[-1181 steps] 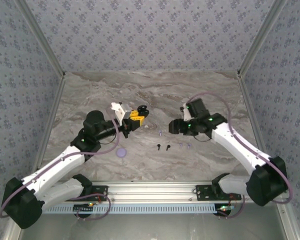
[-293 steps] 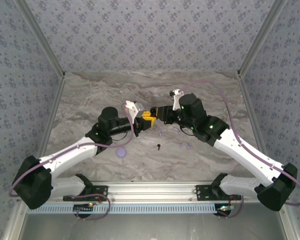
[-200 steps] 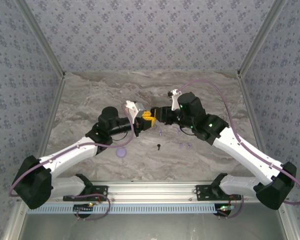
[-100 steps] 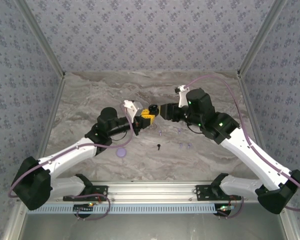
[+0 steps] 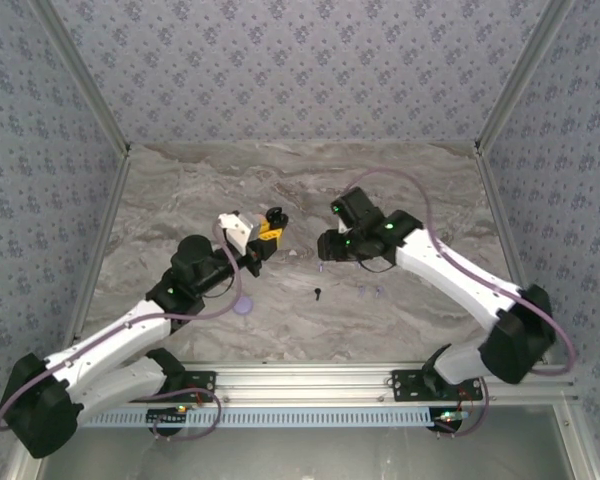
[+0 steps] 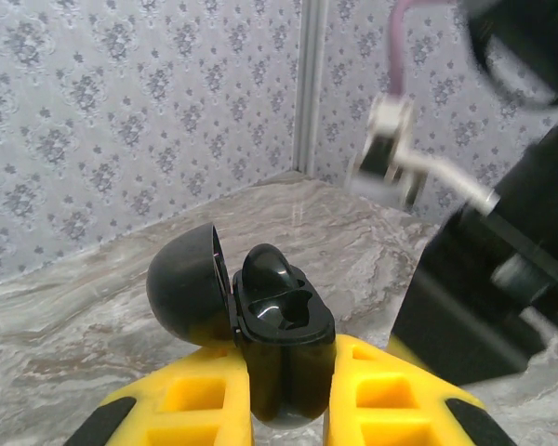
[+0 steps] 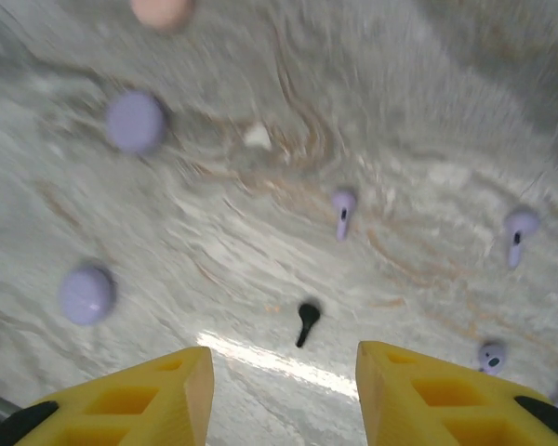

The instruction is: Insert wireless bluetooth earbuds into charging case

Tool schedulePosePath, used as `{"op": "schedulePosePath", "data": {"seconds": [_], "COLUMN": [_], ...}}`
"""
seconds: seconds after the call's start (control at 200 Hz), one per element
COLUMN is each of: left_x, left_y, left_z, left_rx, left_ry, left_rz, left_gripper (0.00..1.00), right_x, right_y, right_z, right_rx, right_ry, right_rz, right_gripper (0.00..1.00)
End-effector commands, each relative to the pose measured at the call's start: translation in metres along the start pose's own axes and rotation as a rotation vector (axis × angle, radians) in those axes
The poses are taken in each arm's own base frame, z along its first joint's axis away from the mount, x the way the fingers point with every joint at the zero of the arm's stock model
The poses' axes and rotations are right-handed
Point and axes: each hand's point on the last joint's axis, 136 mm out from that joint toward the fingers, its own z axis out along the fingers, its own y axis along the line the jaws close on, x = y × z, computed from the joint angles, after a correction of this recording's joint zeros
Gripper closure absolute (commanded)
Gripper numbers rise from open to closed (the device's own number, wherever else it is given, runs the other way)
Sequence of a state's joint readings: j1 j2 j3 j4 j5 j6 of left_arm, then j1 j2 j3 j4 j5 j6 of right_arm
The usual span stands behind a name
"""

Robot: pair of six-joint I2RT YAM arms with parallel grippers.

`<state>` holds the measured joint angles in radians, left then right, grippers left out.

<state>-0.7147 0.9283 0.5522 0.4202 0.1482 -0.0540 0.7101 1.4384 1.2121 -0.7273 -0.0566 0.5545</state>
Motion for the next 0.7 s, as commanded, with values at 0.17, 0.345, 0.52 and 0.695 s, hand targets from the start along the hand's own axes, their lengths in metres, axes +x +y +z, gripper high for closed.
{"op": "schedulePosePath", "data": {"seconds": [0.17, 0.345, 0.52, 0.695], "left_x": [0.003, 0.009, 0.01, 0.009], "left_y": [0.011, 0.012, 0.015, 0.015], "left_z": [-0.02, -0.027, -0.029, -0.029], "left_rx": [-0.085, -0.099, -0.112, -0.112], "left_ry": [0.028, 0.043, 0.037, 0.035], "left_rz": [0.047, 0.044, 0.041, 0.042], "left_gripper": [1.0, 1.0, 1.0, 1.0], "right_x": [0.047, 0.059, 0.064, 0.071], "right_y": [0.009, 0.002, -0.005, -0.006], "right_z": [0.067, 0.091, 0.103, 0.115], "right_rx": [0.103, 0.16, 0.2, 0.212], "right_ry": [0.256, 0.316, 0.343, 0.368], "right_rz": [-0.054, -0.079, -0.097, -0.109], "right_gripper": [0.55, 0.58, 0.64, 0.66]}}
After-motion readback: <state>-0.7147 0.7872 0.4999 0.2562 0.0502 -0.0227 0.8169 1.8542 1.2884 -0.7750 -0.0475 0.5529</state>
